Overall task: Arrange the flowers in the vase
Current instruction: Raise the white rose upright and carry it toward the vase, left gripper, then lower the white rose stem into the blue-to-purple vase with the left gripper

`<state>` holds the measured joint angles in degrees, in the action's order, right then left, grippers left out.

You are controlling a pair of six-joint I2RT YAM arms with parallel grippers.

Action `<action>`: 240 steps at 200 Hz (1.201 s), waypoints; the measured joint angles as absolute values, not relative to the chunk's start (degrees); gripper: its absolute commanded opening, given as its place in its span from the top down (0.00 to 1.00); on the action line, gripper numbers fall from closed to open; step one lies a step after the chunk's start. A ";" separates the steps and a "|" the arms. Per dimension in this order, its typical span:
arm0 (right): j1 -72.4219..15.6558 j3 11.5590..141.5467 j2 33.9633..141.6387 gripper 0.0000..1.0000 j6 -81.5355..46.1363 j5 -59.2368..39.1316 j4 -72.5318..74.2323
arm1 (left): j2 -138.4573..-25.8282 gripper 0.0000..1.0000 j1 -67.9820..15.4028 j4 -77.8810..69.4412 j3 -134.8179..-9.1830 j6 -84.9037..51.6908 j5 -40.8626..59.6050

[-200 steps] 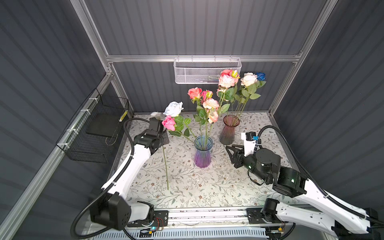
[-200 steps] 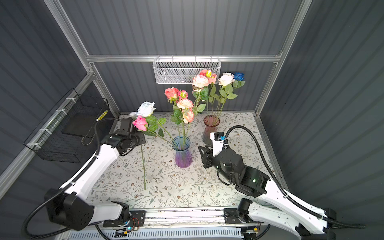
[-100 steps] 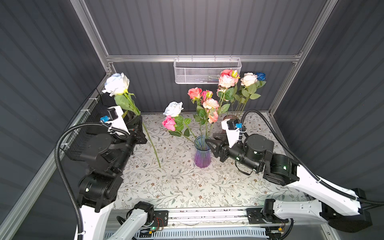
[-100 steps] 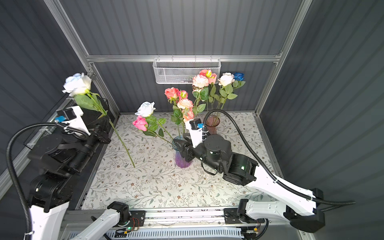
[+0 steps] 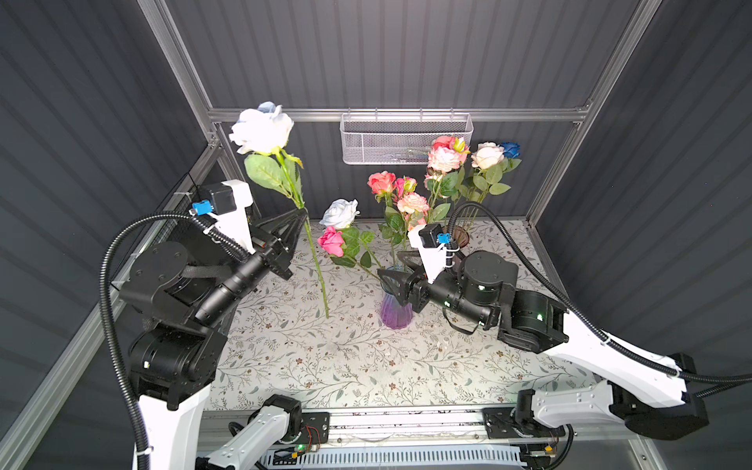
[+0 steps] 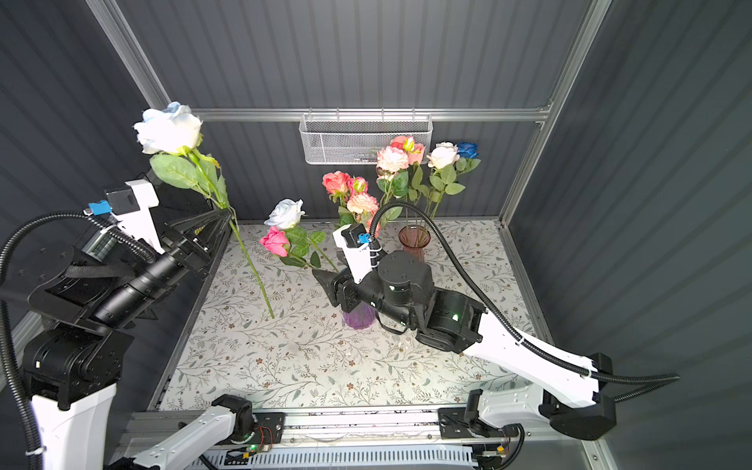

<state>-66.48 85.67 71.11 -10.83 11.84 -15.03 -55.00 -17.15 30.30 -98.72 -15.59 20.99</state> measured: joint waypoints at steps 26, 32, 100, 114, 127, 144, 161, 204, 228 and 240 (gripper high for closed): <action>-66.48 90.89 74.13 0.31 -10.31 8.25 -15.00 | -57.41 1.00 -17.15 28.49 -100.55 -18.46 25.43; -66.48 92.12 74.91 0.30 -10.20 7.33 -15.07 | -57.69 1.00 -17.15 27.79 -100.55 -19.35 26.37; -62.28 91.00 73.32 0.32 -10.87 5.80 -16.38 | -63.66 1.00 -17.47 11.77 -98.15 -30.74 34.13; -59.51 86.80 69.60 0.32 -12.03 6.61 -16.34 | -66.11 1.00 -19.42 9.08 -98.19 -30.65 32.95; -57.17 83.37 66.00 0.32 -12.99 8.08 -16.34 | -68.53 1.00 -23.49 7.60 -98.19 -28.86 30.04; -54.81 79.85 61.54 0.33 -14.00 9.41 -16.08 | -72.25 1.00 -31.53 6.87 -98.39 -23.83 24.16; -52.75 77.45 57.82 0.33 -14.68 10.72 -16.05 | -76.03 1.00 -37.04 6.13 -98.39 -18.63 18.94; -48.84 71.48 50.63 0.33 -15.73 13.02 -16.47 | -80.01 1.00 -40.91 4.56 -93.78 -8.49 6.70; -46.61 68.95 48.18 0.33 -16.51 13.15 -17.80 | -80.18 1.00 -40.95 2.66 -91.18 -5.98 3.16; -45.91 68.69 47.90 0.33 -16.71 13.13 -18.26 | -80.34 1.00 -40.95 1.54 -90.59 -5.52 2.28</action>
<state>-45.91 68.69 47.90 -16.71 13.13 -18.26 -80.34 -40.95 1.54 -90.59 -5.52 2.28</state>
